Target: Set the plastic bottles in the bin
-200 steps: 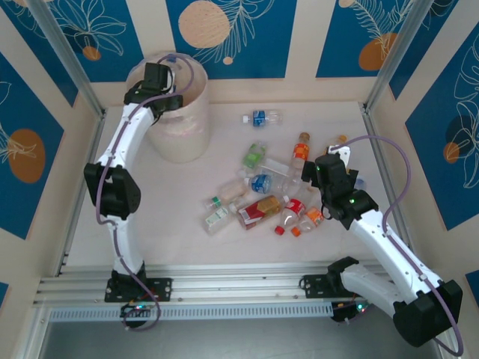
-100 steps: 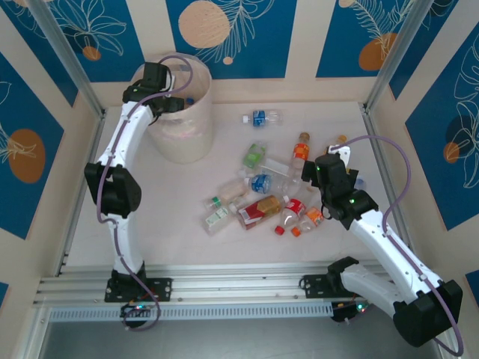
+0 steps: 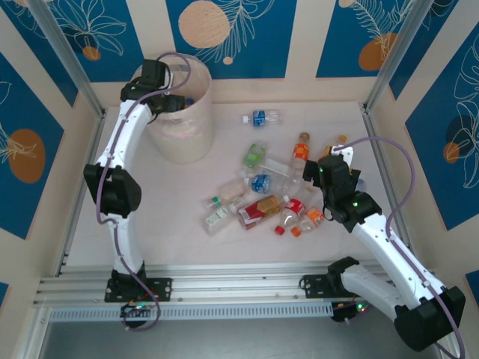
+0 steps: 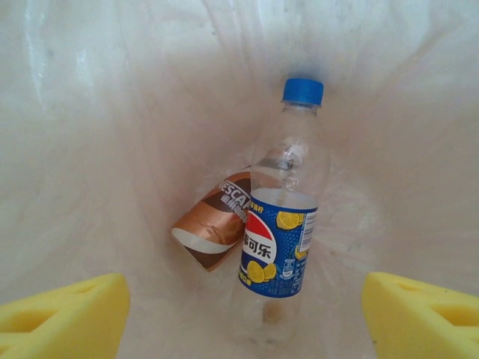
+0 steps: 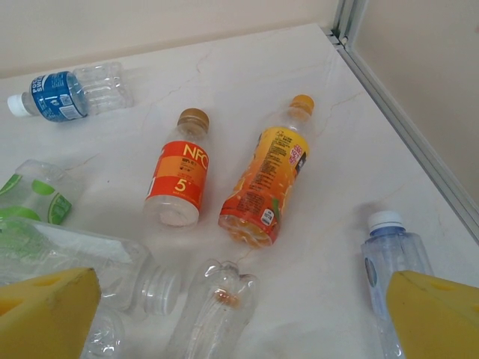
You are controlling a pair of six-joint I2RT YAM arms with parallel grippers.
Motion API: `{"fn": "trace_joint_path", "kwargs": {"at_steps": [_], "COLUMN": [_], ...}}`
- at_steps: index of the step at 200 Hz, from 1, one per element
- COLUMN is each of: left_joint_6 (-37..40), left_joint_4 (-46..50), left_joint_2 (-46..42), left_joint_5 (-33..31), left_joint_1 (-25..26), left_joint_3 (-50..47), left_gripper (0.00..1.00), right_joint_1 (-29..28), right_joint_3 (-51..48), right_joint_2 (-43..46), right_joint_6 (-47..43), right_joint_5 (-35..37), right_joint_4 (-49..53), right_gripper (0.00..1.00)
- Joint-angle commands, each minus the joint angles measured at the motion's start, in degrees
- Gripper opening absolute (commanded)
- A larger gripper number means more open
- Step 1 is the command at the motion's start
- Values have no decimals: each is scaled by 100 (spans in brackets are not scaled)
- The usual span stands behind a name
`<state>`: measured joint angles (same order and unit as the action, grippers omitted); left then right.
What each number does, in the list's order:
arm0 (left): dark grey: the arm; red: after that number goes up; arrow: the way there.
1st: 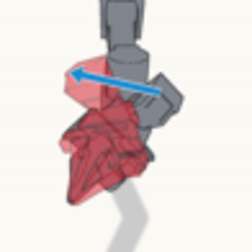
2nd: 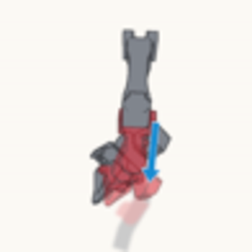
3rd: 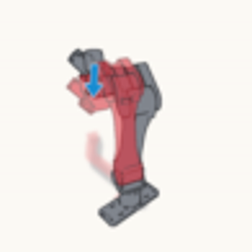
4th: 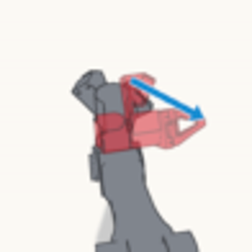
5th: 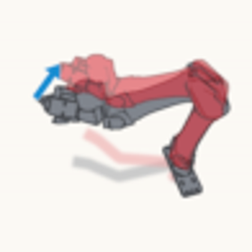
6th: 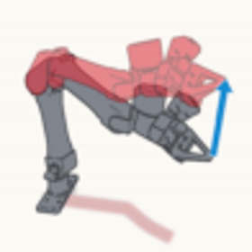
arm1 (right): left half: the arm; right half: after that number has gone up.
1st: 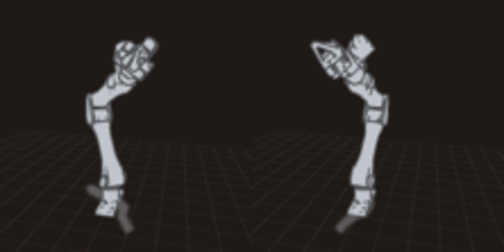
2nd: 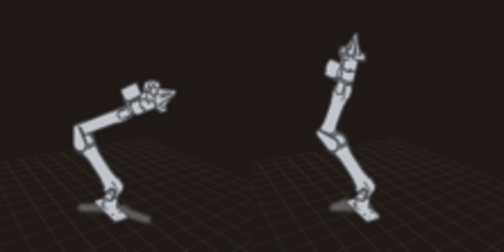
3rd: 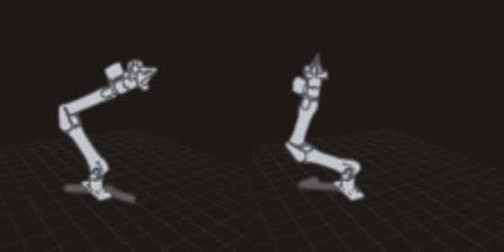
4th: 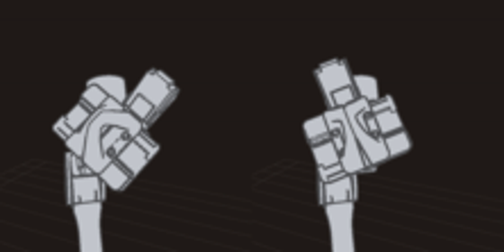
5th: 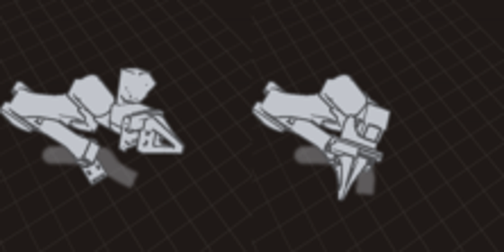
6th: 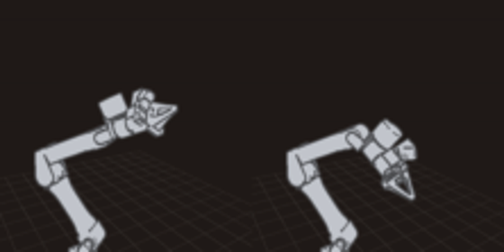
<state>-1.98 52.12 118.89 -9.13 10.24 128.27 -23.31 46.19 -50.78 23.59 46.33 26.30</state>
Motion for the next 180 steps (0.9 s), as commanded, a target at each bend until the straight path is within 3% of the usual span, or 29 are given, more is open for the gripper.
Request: {"fn": "trace_joint_path", "kwargs": {"at_steps": [1,52,105,146,180], "left_joint_6": [-251,-487,-765,-958,-885], "left_joint_4": [307,193,202,160,235], "left_joint_2": [-448,-1106,-1896,-2985,-3956], "left_joint_5": [-5,156,1098,2317,1897], "left_joint_1": [-75,-79,-60,214,971], "left_joint_3": [328,402,63,-1416,-2813], "left_gripper": [85,86,86,80,80], "right_joint_1": [-51,-77,-86,-95,-95], "right_joint_3": [164,240,230,209,218], "right_joint_2": [66,84,122,111,61], "right_joint_6": [49,100,149,232,211], "right_joint_5": [77,78,69,91,101], "right_joint_4": [5,193,191,204,139], "right_gripper": [99,99,99,99,99]}}
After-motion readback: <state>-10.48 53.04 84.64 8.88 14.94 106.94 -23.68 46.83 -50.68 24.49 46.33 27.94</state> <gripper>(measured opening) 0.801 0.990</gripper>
